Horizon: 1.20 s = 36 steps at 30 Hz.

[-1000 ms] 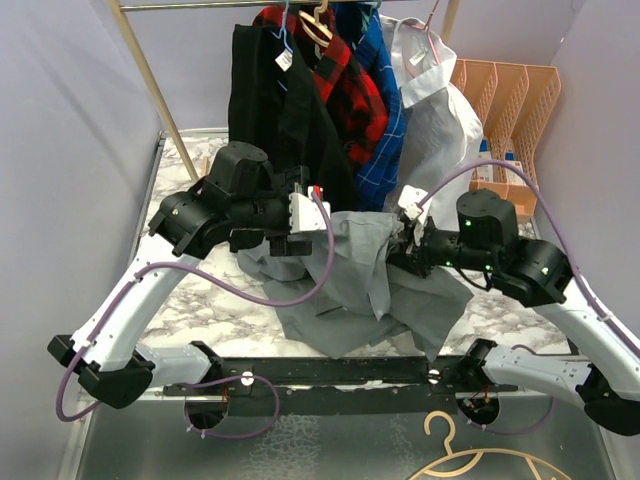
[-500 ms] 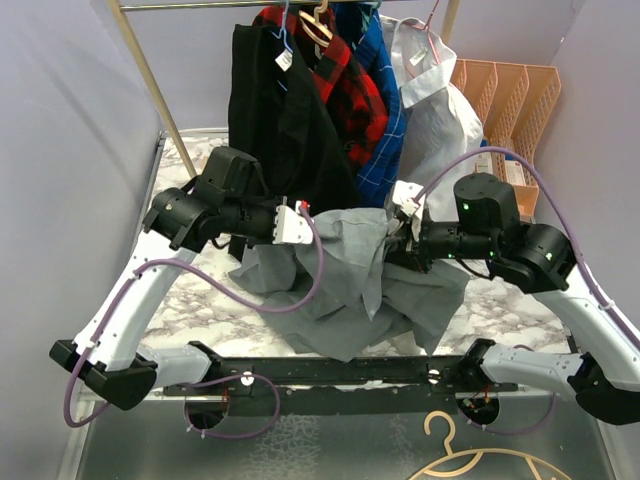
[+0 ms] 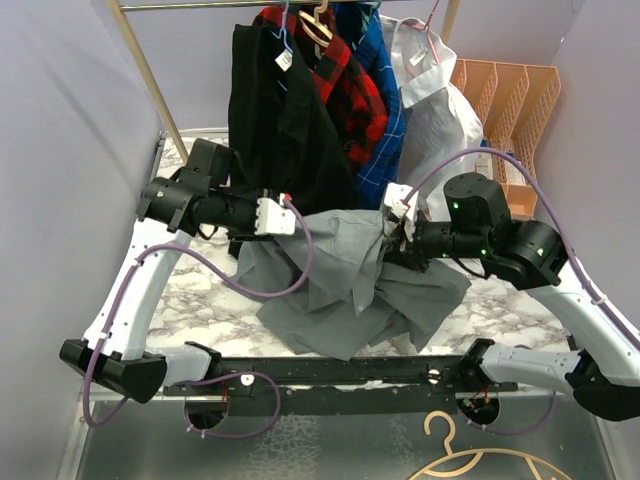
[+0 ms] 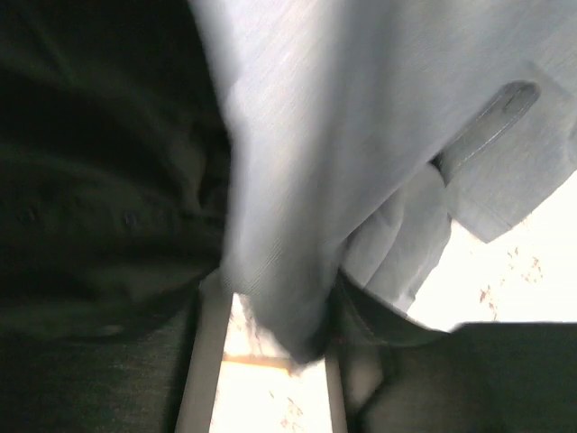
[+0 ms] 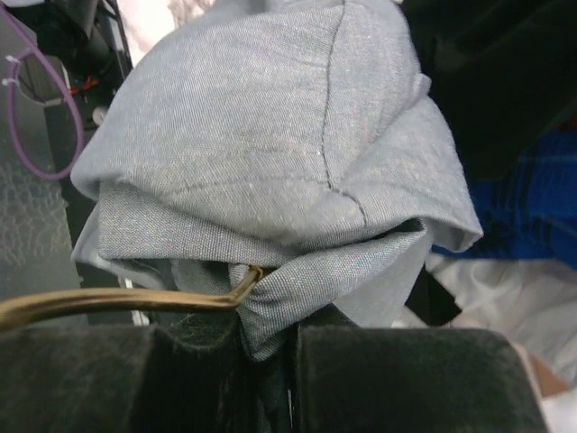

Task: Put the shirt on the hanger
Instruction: Hang the shirt on the hanger.

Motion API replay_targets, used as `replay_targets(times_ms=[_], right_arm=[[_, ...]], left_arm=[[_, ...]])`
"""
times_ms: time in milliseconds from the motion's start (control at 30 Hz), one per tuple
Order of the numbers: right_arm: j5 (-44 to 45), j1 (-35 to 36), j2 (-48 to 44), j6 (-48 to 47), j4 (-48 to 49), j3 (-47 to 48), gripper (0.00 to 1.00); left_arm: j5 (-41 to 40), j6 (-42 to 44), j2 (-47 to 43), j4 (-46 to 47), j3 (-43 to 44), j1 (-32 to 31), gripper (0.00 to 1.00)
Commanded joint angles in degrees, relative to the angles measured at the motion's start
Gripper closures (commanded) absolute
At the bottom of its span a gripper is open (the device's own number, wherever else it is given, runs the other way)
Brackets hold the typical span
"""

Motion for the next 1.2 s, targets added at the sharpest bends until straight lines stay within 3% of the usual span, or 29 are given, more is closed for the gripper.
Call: replay_targets(times_ms=[0, 233, 467, 567, 600, 633, 967, 1100, 1167], right_arm=[[4.16, -0.03, -2.7, 1.15, -6.19, 0.71, 0.99], [4.43, -0.03, -4.91, 2.77, -5.93, 0.98, 0.99], [2.43, -0.01, -5.81, 3.6, -4.78, 0.44, 0.99], [3.7, -0.03, -5.49, 3.76, -4.34, -0.48, 0.99], [4.05, -0.02, -5.41, 3.77, -4.34, -0.77, 0.99], [4.35, 0.0, -5.37, 3.78, -4.18, -1.02, 0.99], [6.87, -0.03, -5.34, 3.34, -3.67, -2.07, 0.99], [8.35, -0.03, -5.66, 3.72, -1.94, -2.5, 0.99], [8.17, -0.04, -5.46, 3.86, -1.59, -2.19, 0.99]], left_arm=[[-4.67, 3.57, 0.1, -2.78, 0.31, 4.79, 0.49], [-2.64, 5.21, -1.11, -1.97, -5.98, 9.39, 0.48], [4.41, 4.01, 0.42, -1.71, -8.14, 10.45, 0.6], [9.82, 0.62, 1.29, -2.8, -5.86, 10.44, 0.49], [11.97, 0.06, 1.56, -4.37, -4.83, 10.47, 0.21], [13.92, 0.24, 1.74, -6.51, -3.93, 10.4, 0.04], [15.24, 0.15, -2.04, -9.02, -8.64, 10.43, 0.01], [20.41, -8.63, -3.95, -1.16, -15.1, 10.41, 0.04], [21.88, -12.94, -5.45, 4.85, -18.63, 10.46, 0.01]])
